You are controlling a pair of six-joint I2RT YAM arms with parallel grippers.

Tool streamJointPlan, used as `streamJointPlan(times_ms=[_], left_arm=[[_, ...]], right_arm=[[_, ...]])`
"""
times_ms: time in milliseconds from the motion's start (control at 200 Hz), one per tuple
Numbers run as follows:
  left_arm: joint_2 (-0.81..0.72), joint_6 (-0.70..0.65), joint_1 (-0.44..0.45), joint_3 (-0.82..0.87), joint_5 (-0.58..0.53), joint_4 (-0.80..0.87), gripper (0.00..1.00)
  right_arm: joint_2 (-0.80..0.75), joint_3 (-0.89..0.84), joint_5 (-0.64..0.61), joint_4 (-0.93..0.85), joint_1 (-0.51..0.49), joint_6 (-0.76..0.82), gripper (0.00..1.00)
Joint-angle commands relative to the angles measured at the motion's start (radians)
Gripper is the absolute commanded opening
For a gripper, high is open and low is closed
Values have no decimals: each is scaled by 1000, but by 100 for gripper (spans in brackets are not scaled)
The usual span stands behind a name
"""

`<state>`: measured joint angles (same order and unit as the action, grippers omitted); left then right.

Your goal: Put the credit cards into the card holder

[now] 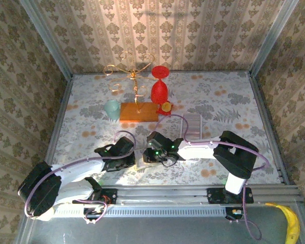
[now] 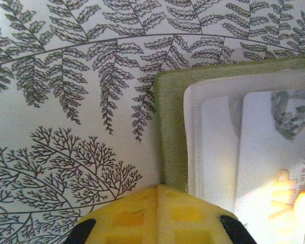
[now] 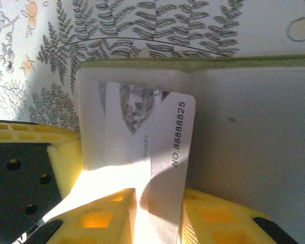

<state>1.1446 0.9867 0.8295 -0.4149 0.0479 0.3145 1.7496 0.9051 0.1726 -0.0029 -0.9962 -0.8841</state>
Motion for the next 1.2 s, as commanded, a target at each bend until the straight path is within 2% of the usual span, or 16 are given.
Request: streamJointPlan(times_ms=[0,130,220,530,690,760,945,1045,1195], left_arm=[[50,-24,5,9,53,-125,0],[45,-22,5,18,52,-124,0],[33,-21,5,23,50,-119,0],[17,-25,5,23,55,-118,0],[20,-28,5,28,54,-124,0],[26,-29,4,28,53,-129,0],[33,-38,2,24,54,-129,0],[35,-40,-1,24,58,-130,0],[31,-42,-1,27,62,-130,0]], right_arm=[[20,36,30,10,-16,24,27],[-6,35,-21,-45,-19,32,33],[-29,26,-78,-89,-19,32,30],[12,33,-10,1,-28,4,25],[15,54,-13,4,-40,9,25],[3,54,-24,-3,-45,18,29],[-115,-7,-172,-144,-50,-13,32],[-193,-65,-269,-201,-68,-54,39],[-223,-122,-310,-220,-74,-91,45]])
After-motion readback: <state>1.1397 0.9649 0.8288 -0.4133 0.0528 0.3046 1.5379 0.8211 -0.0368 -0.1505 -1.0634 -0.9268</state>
